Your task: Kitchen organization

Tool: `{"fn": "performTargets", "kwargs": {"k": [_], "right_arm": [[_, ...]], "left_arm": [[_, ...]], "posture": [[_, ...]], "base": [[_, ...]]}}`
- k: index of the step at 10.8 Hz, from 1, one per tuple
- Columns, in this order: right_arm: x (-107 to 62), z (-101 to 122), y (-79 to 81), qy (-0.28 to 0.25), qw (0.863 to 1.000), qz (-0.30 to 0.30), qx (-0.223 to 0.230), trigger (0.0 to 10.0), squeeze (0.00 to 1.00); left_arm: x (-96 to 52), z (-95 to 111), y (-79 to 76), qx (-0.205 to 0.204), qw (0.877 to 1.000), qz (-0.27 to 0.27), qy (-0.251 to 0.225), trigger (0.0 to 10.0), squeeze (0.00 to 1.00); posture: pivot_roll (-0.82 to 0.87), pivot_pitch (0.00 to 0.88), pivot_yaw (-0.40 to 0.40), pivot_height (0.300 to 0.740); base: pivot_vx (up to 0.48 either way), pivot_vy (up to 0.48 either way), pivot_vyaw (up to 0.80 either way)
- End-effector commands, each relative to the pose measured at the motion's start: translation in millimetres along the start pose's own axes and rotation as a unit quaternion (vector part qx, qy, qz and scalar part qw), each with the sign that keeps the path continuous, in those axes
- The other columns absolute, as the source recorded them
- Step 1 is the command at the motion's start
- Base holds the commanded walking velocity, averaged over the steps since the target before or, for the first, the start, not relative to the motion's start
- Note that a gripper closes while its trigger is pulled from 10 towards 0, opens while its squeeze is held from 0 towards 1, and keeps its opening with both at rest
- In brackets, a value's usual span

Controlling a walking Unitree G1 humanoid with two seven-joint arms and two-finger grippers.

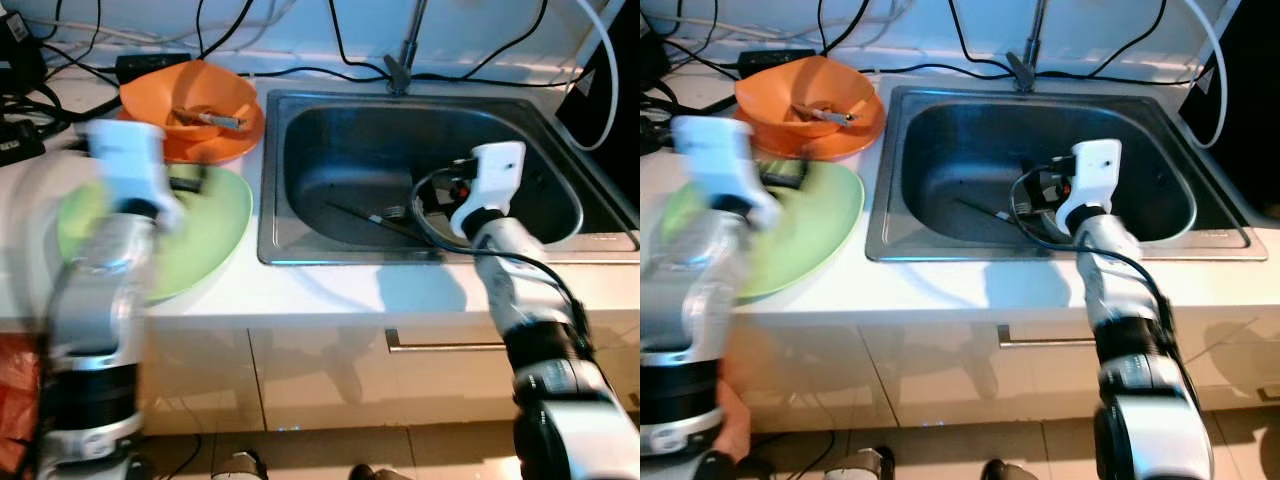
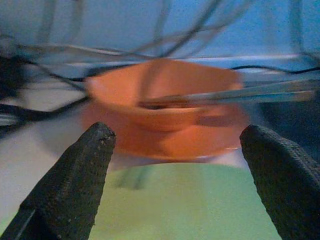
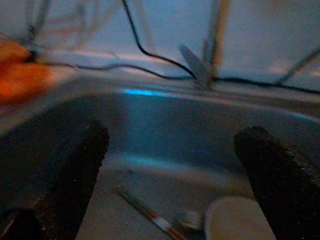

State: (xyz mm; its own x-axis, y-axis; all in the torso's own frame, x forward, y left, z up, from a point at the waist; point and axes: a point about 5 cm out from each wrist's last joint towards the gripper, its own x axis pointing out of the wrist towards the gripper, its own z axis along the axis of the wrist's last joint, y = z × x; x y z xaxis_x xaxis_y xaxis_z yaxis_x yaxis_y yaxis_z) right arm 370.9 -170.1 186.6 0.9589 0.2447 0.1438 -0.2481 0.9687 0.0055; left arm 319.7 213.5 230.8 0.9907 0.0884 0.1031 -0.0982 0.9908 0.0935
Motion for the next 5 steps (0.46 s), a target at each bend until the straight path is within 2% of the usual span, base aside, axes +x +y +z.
{"fn": "performTargets", "kwargs": {"k": [1, 2, 3, 4, 5], "right_arm": [[-2.0, 8.2, 6.8, -0.013, 1.000, 0.026, 0.010, 10.0, 0.00], [-4.3, 12.0, 13.4, -0.017, 0.999, 0.044, 0.018, 10.0, 0.00], [-15.6, 21.5, 31.7, -0.015, 0.992, 0.125, 0.023, 10.0, 0.00], [-21.2, 21.8, 38.4, -0.003, 0.987, 0.161, 0.015, 10.0, 0.00], [-27.6, 26.5, 49.7, -0.009, 0.980, 0.197, 0.040, 10.0, 0.20]], "left_arm": [[-4.4, 0.2, 5.8, 0.008, 1.000, 0.027, -0.004, 10.0, 0.00], [-6.7, -1.0, 13.6, 0.010, 0.999, 0.050, 0.000, 10.0, 0.00], [-16.2, -3.2, 32.6, 0.029, 0.995, 0.095, 0.008, 10.0, 0.00], [-20.2, -6.3, 39.5, 0.035, 0.994, 0.105, 0.017, 10.0, 0.00], [-26.7, -18.6, 56.8, 0.010, 0.988, 0.142, 0.058, 10.0, 0.00]], "posture": [[0.14, 0.075, -0.007, 0.740], [0.15, 0.077, -0.001, 0.740], [0.16, 0.081, 0.006, 0.740], [0.16, 0.081, 0.006, 0.740], [0.18, 0.089, 0.022, 0.740]], "base": [[0.000, 0.000, 0.00], [0.000, 0.000, 0.00], [0.000, 0.000, 0.00], [0.000, 0.000, 0.00], [0.000, 0.000, 0.00]]}}
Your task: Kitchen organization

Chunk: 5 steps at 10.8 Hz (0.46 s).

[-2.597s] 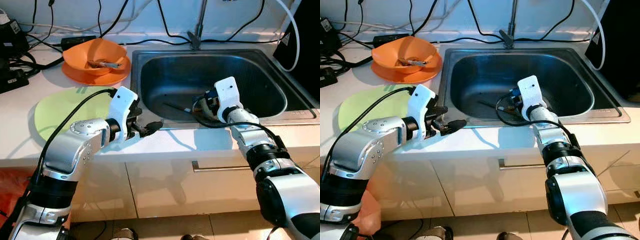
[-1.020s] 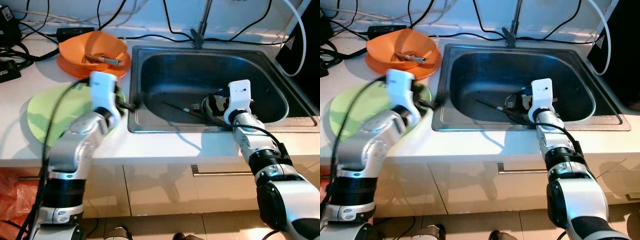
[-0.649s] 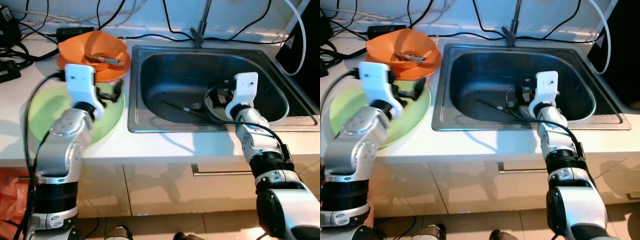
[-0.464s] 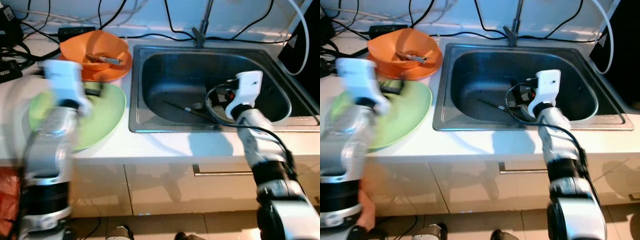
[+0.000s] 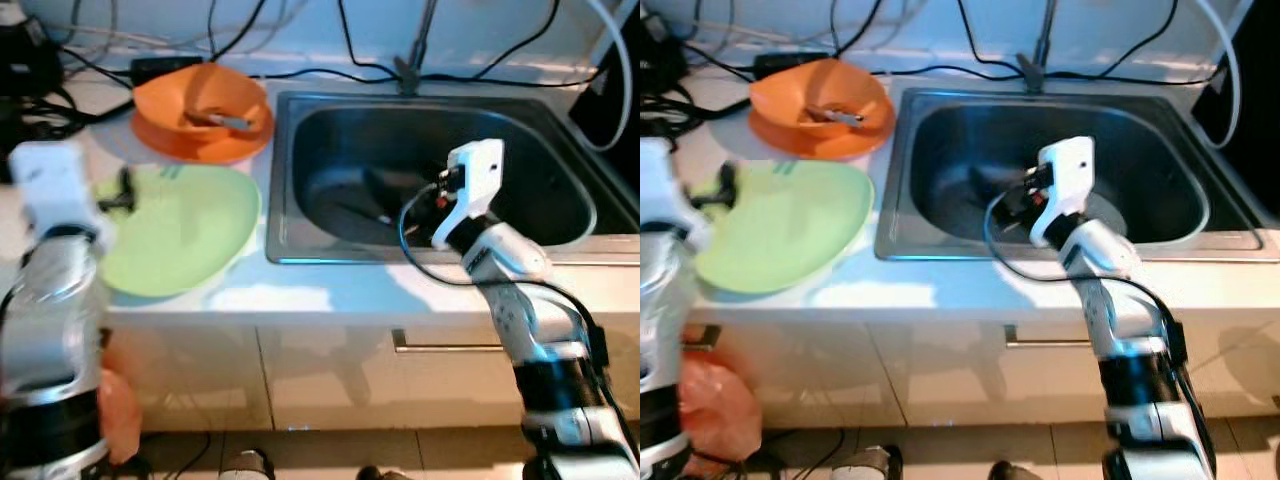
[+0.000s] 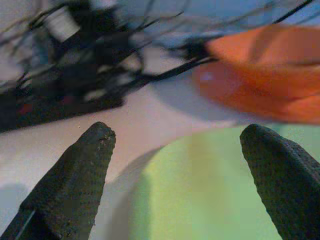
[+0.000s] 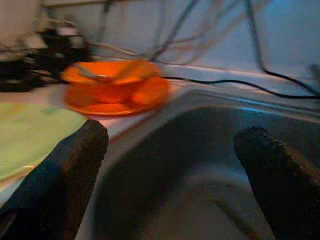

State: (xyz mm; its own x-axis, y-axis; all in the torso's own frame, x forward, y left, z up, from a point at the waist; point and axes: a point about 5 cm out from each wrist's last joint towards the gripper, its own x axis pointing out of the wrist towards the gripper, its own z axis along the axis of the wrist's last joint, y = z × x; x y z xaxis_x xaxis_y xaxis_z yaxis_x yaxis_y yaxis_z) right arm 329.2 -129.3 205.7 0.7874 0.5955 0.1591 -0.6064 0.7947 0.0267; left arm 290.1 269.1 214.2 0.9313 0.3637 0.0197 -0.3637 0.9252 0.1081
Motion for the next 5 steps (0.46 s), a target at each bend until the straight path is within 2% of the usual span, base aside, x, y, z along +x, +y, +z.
{"fn": "performTargets", "kwargs": {"k": [1, 2, 3, 4, 5], "right_arm": [[-2.8, 4.1, 7.3, -0.002, 1.000, 0.028, 0.002, 10.0, 0.20], [-6.3, 3.8, 13.2, 0.004, 0.999, 0.046, 0.001, 10.0, 0.88], [-8.2, 4.5, 15.6, 0.010, 0.999, 0.050, 0.004, 10.0, 0.80], [-9.4, 5.8, 16.3, 0.012, 0.999, 0.048, 0.005, 10.0, 0.50], [-10.1, 6.2, 16.6, 0.014, 0.999, 0.045, 0.002, 10.0, 0.31]], "left_arm": [[-1.7, -0.9, 9.2, 0.008, 1.000, 0.022, 0.007, 10.0, 0.00], [-3.8, -8.3, 15.3, 0.000, 0.999, 0.035, 0.037, 10.0, 0.00], [-4.1, -14.5, 14.7, -0.015, 0.998, 0.029, 0.062, 10.0, 0.00], [-2.9, -17.0, 13.3, -0.027, 0.996, 0.023, 0.080, 10.0, 0.00], [-1.3, -19.3, 11.6, -0.042, 0.994, 0.016, 0.097, 10.0, 0.00]], "posture": [[0.18, 0.088, 0.028, 0.740], [0.18, 0.088, 0.028, 0.740], [0.18, 0.086, 0.033, 0.740], [0.18, 0.085, 0.038, 0.740], [0.18, 0.082, 0.041, 0.740]], "base": [[0.000, 0.000, 0.00], [0.000, 0.000, 0.00], [0.000, 0.000, 0.00], [0.000, 0.000, 0.00], [0.000, 0.000, 0.00]]}}
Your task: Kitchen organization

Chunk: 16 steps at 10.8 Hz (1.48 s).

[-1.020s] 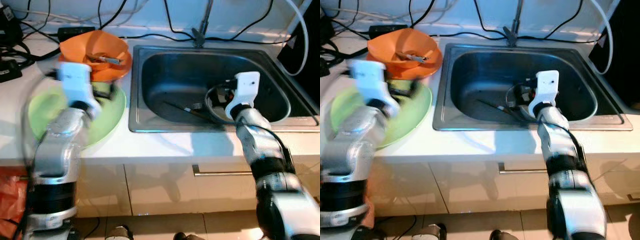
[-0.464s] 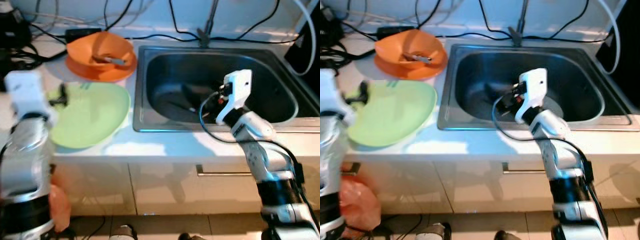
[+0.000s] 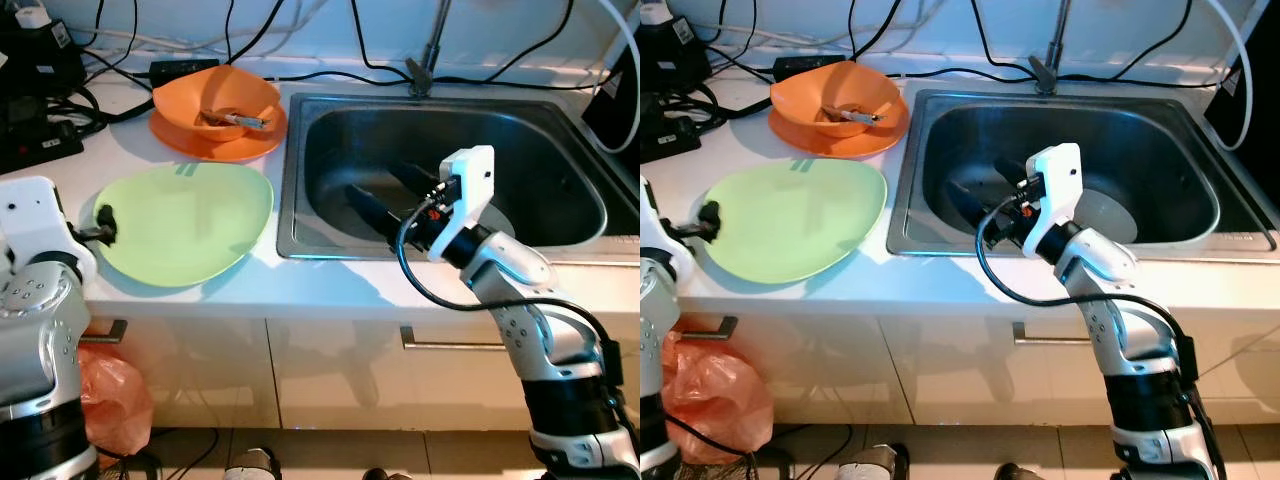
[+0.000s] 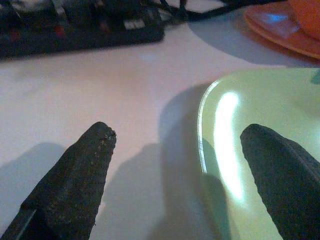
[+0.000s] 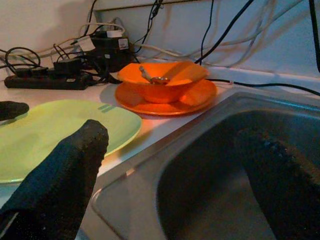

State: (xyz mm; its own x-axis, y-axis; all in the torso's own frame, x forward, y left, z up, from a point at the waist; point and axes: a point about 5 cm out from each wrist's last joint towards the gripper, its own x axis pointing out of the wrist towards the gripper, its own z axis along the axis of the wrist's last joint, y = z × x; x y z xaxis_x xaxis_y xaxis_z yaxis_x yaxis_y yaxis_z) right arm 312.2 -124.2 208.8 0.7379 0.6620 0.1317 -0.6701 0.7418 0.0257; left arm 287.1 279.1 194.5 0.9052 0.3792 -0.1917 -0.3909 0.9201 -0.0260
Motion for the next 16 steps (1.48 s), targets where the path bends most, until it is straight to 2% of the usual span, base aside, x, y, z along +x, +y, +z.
{"fn": "performTargets", "kwargs": {"k": [1, 3, 4, 6, 7, 8, 9, 11, 13, 15, 16], "right_arm": [[-1.3, 2.1, 1.4, 0.003, 1.000, -0.003, -0.004, 10.0, 0.00], [-1.0, 1.3, 2.9, 0.008, 1.000, 0.001, -0.002, 10.0, 0.00], [-1.0, 1.0, 3.4, 0.010, 1.000, 0.002, -0.002, 10.0, 0.00], [-0.8, 1.3, 0.7, 0.014, 1.000, -0.005, -0.009, 10.0, 0.00], [0.0, 2.8, -0.5, 0.014, 1.000, -0.004, -0.013, 10.0, 0.00], [0.2, 3.1, -0.7, 0.014, 1.000, -0.004, -0.014, 10.0, 0.00], [1.2, 3.2, 0.1, 0.015, 1.000, 0.000, -0.016, 10.0, 0.00], [2.2, 3.5, 0.8, 0.016, 1.000, 0.003, -0.019, 10.0, 0.00], [1.9, 4.2, 0.2, 0.017, 1.000, 0.004, -0.020, 10.0, 0.00], [0.1, 1.9, 4.0, 0.027, 0.999, 0.023, -0.020, 10.0, 0.00], [-0.3, -1.8, 6.3, 0.037, 0.999, 0.031, -0.019, 10.0, 0.00]], "left_arm": [[4.6, -2.7, -5.9, -0.046, 0.998, -0.024, 0.033, 10.0, 0.00], [10.3, 0.2, -18.1, -0.114, 0.990, -0.062, 0.054, 10.0, 0.00], [12.5, -2.0, -24.2, -0.154, 0.982, -0.073, 0.084, 10.0, 0.00], [12.6, -7.4, -23.4, -0.192, 0.972, -0.060, 0.126, 10.0, 0.00], [11.2, -12.5, -18.8, -0.228, 0.961, -0.036, 0.152, 10.0, 0.00], [10.4, -13.3, -17.9, -0.238, 0.957, -0.030, 0.160, 10.0, 0.00], [10.5, -16.6, -21.4, -0.276, 0.944, -0.032, 0.177, 10.0, 0.00], [9.9, -19.6, -30.3, -0.315, 0.926, -0.053, 0.199, 10.0, 0.00], [8.0, -18.4, -38.5, -0.342, 0.913, -0.078, 0.208, 10.0, 0.00], [8.7, -18.9, -41.6, -0.343, 0.910, -0.088, 0.218, 10.0, 0.00], [9.6, -19.2, -49.8, -0.336, 0.909, -0.105, 0.223, 10.0, 0.00]], "posture": [[0.18, 0.082, 0.043, 0.740], [0.18, 0.081, 0.043, 0.740], [0.18, 0.081, 0.043, 0.740], [0.18, 0.082, 0.044, 0.740], [0.18, 0.082, 0.044, 0.740], [0.18, 0.082, 0.044, 0.740], [0.18, 0.084, 0.039, 0.740], [0.18, 0.084, 0.039, 0.740], [0.18, 0.087, 0.038, 0.740], [0.17, 0.090, 0.037, 0.740], [0.17, 0.089, 0.036, 0.740]], "base": [[0.000, 0.000, 0.00], [0.000, 0.000, 0.00], [0.000, 0.000, 0.00], [0.000, 0.000, 0.00], [0.000, 0.000, 0.00], [0.000, 0.000, 0.00], [0.000, 0.000, 0.00], [0.000, 0.000, 0.00], [0.000, 0.000, 0.00], [0.000, 0.000, 0.00], [0.000, 0.000, 0.00]]}}
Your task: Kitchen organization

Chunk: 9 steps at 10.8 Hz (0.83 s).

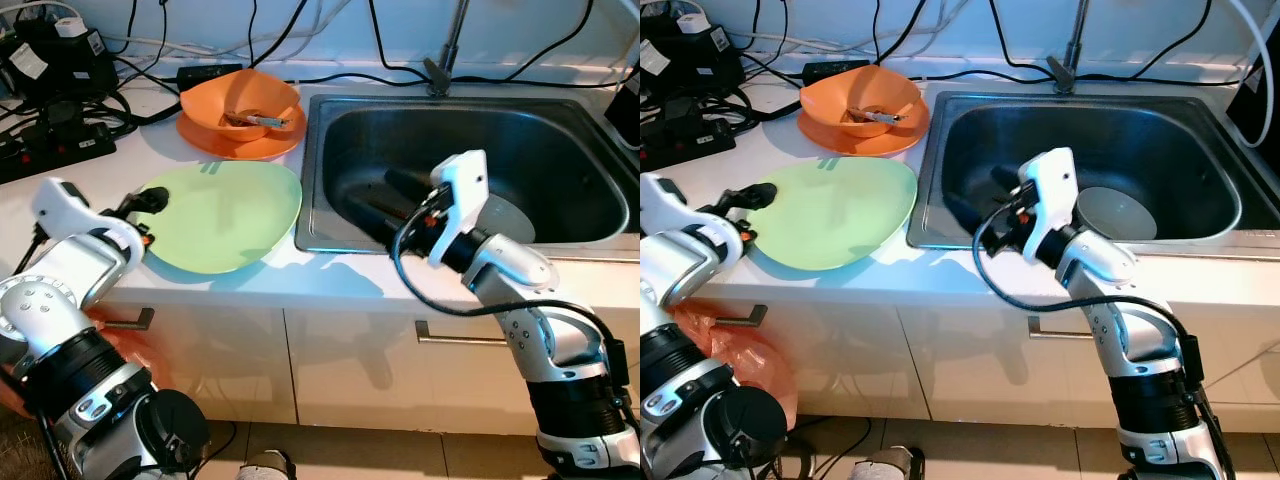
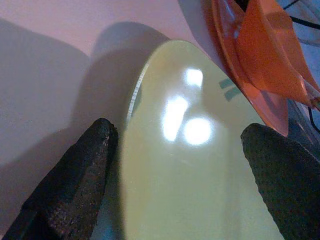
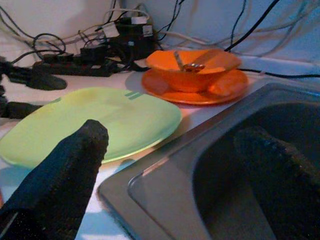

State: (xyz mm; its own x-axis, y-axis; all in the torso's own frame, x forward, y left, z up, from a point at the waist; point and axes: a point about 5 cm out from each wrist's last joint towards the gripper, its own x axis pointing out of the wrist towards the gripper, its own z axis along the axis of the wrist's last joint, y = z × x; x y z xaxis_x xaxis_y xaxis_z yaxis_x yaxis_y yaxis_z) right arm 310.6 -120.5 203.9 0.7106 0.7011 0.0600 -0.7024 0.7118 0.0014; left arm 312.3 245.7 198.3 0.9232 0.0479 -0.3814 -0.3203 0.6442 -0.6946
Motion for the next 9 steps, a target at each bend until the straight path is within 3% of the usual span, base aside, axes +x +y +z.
{"fn": "performTargets", "kwargs": {"k": [1, 2, 5, 9], "right_arm": [[0.0, 2.2, 4.1, 0.002, 1.000, 0.009, -0.012, 10.0, 0.00], [0.7, 1.9, 5.3, 0.002, 1.000, 0.012, -0.012, 10.0, 0.00], [0.0, 2.1, 13.1, 0.010, 0.999, 0.044, -0.005, 10.0, 0.00], [-10.7, -6.3, 25.4, 0.043, 0.993, 0.108, 0.001, 10.0, 0.00]], "left_arm": [[11.1, -25.5, 7.2, -0.008, 0.998, 0.017, 0.063, 5.1, 0.00], [13.8, -30.0, 4.0, -0.009, 0.998, 0.007, 0.069, 0.0, 0.00], [18.8, -43.2, -5.3, -0.009, 0.996, -0.017, 0.084, 0.0, 0.00], [18.6, -42.7, -7.9, -0.016, 0.996, -0.024, 0.085, 0.0, 0.00]], "posture": [[0.17, 0.090, 0.039, 0.740], [0.17, 0.090, 0.039, 0.740], [0.16, 0.092, 0.041, 0.740], [0.15, 0.093, 0.044, 0.740]], "base": [[0.000, 0.000, 0.00], [0.000, 0.000, 0.00], [0.000, 0.000, 0.00], [0.000, 0.000, 0.00]]}}
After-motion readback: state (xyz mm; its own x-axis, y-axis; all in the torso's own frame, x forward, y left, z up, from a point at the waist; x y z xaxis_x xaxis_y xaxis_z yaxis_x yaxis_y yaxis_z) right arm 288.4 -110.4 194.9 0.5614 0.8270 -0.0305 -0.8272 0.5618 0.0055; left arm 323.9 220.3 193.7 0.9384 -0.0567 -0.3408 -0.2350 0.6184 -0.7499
